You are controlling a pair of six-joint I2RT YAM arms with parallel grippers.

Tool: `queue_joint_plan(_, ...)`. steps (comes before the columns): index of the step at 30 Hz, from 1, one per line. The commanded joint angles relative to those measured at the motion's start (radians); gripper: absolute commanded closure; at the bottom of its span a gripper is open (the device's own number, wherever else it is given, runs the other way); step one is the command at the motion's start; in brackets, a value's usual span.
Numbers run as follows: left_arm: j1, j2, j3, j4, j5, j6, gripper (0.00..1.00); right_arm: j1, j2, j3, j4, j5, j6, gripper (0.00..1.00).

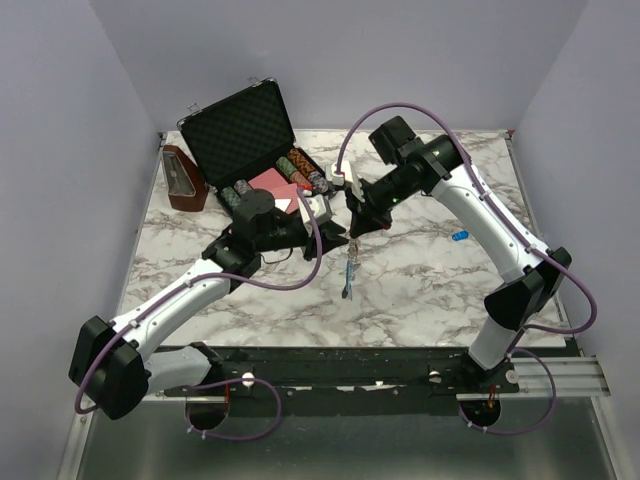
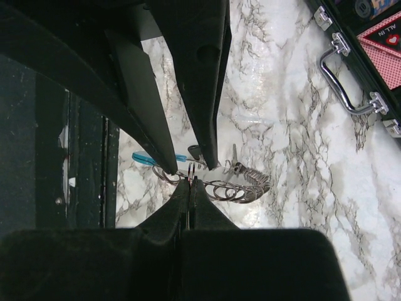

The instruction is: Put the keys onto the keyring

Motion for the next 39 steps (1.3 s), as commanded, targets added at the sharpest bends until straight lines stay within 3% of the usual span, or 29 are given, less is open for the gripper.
queue_joint_plan(1,-0.002,0.020,0.005,0.076,0.029,-0.022,0.68,0.009,0.012,0.040,-0.082,-0.020,-0.005,0.99)
queue_joint_plan(11,-0.005,0.046,0.016,0.061,0.058,-0.027,0.83,0.007,0.019,0.044,-0.082,-0.025,-0.002,1.00)
queue_joint_plan(15,-0.004,0.055,0.028,0.036,0.075,-0.016,1.00,0.007,0.019,0.043,-0.082,-0.031,0.000,1.00)
queue_joint_plan(22,-0.004,0.035,0.008,0.064,0.041,-0.033,1.00,0.007,0.016,0.040,-0.082,-0.034,0.003,0.99)
queue_joint_plan(27,-0.002,-0.043,-0.090,0.188,-0.042,-0.115,1.00,-0.002,0.002,0.037,-0.048,-0.051,0.052,0.68)
queue_joint_plan(31,-0.004,-0.086,-0.169,0.350,-0.063,-0.223,1.00,-0.036,-0.003,0.066,-0.027,-0.129,0.099,0.53)
queue_joint_plan(35,-0.002,-0.112,-0.248,0.524,-0.094,-0.344,1.00,-0.085,-0.007,0.067,0.004,-0.225,0.165,0.52)
queue_joint_plan(39,-0.002,-0.141,-0.300,0.648,-0.138,-0.419,1.00,-0.151,-0.047,-0.067,0.135,-0.360,0.295,0.52)
